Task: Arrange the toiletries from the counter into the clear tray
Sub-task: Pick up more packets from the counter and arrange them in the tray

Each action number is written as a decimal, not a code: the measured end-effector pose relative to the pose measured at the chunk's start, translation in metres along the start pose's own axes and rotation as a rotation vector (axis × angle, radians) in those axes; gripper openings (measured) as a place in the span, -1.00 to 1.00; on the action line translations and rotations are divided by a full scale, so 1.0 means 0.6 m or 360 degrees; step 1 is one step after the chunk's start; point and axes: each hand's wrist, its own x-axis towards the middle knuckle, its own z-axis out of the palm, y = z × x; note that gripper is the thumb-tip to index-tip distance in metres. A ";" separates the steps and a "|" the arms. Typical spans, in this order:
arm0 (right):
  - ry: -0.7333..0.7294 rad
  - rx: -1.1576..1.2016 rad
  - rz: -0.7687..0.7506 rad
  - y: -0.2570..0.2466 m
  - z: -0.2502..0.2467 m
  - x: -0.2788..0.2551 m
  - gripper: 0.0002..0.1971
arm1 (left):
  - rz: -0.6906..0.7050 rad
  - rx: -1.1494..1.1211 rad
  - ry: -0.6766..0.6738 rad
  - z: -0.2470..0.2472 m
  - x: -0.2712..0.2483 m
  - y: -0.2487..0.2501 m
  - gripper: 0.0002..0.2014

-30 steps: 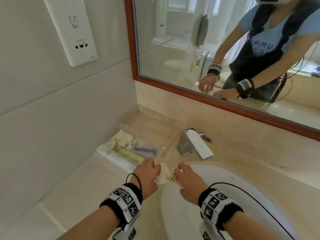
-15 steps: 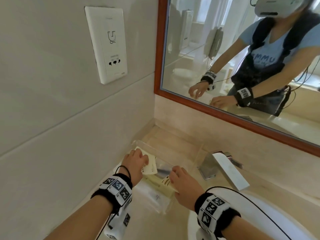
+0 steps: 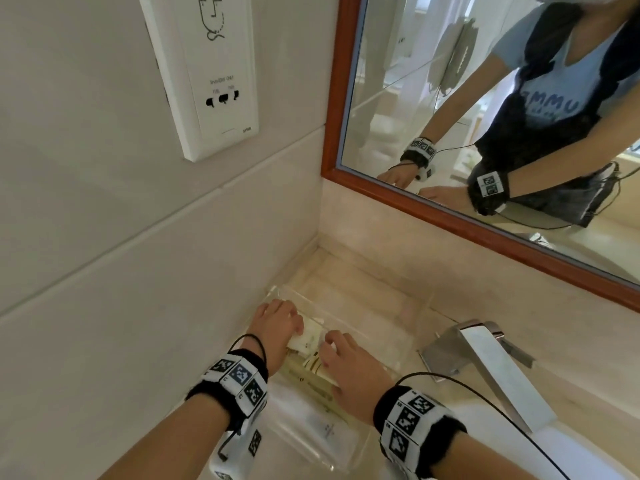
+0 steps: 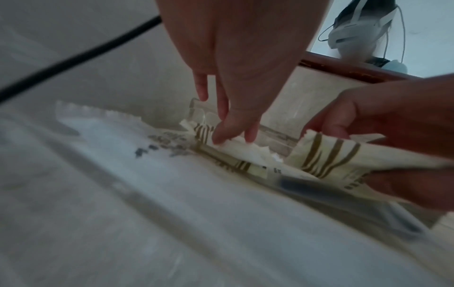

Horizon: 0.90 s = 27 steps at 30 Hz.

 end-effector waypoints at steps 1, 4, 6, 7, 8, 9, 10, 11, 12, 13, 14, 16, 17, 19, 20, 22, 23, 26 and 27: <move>-0.0018 -0.0005 -0.0005 -0.002 0.002 0.002 -0.55 | -0.0024 -0.0016 0.0012 0.000 0.001 -0.002 -0.58; -0.0013 0.0004 -0.0018 -0.001 0.008 0.004 -0.55 | -0.0088 0.0001 -0.0007 0.007 -0.004 0.002 -0.58; -0.0004 0.0006 -0.0019 0.002 0.013 0.006 -0.55 | -0.0096 0.0054 -0.0052 0.015 -0.007 -0.001 -0.52; 0.0004 -0.0008 -0.0022 0.003 0.015 0.007 -0.56 | -0.0088 0.0079 -0.0038 0.016 -0.008 -0.002 -0.51; 0.0023 -0.0012 -0.0031 0.004 0.018 0.009 -0.57 | -0.0086 0.0105 -0.0032 0.015 -0.010 -0.002 -0.51; 0.0027 0.0000 -0.0043 0.005 0.020 0.011 -0.58 | -0.0088 0.0125 -0.0041 0.013 -0.012 -0.002 -0.52; 0.0016 0.0037 -0.0050 0.004 0.021 0.011 -0.56 | -0.0095 0.0158 -0.0054 0.011 -0.013 -0.002 -0.53; 0.0006 0.0067 -0.0039 0.003 0.022 0.012 -0.51 | -0.0107 0.0197 -0.0065 0.008 -0.014 -0.003 -0.54; 0.0007 0.0070 -0.0026 0.003 0.023 0.013 -0.45 | -0.0118 0.0235 -0.0074 0.006 -0.014 -0.004 -0.54; 0.0032 0.0061 -0.0012 0.002 0.025 0.015 -0.40 | -0.0129 0.0259 -0.0087 0.005 -0.016 -0.005 -0.53; 0.0055 0.0056 -0.0005 0.001 0.027 0.017 -0.40 | -0.0145 0.0272 -0.0111 0.004 -0.019 -0.007 -0.52; 0.0081 0.0017 -0.0006 -0.004 0.024 0.021 -0.45 | -0.0186 0.0238 -0.0151 0.006 -0.025 -0.009 -0.50; 0.0087 0.0019 -0.0003 -0.007 0.021 0.023 -0.46 | -0.0214 0.0164 -0.0139 0.007 -0.029 -0.009 -0.48; 0.0133 0.0019 0.0003 -0.013 0.013 0.032 -0.49 | -0.0282 -0.0090 0.0015 0.004 -0.038 -0.012 -0.46; 0.0138 0.0045 0.0014 -0.016 0.011 0.038 -0.55 | -0.0309 -0.0253 0.0140 0.001 -0.043 -0.015 -0.47; 0.0103 0.0053 0.0022 -0.029 0.000 0.050 -0.69 | -0.0363 -0.0527 0.0350 -0.007 -0.053 -0.019 -0.51; 0.0113 0.0015 0.0036 -0.037 -0.008 0.056 -0.72 | -0.0393 -0.0615 0.0411 -0.011 -0.057 -0.022 -0.52; -0.0035 -0.0102 0.0131 -0.065 -0.032 0.074 -0.66 | -0.0453 -0.0747 0.0477 -0.018 -0.068 -0.030 -0.51; -0.0118 -0.0147 0.0175 -0.072 -0.038 0.080 -0.64 | -0.0462 -0.0763 0.0485 -0.018 -0.071 -0.033 -0.51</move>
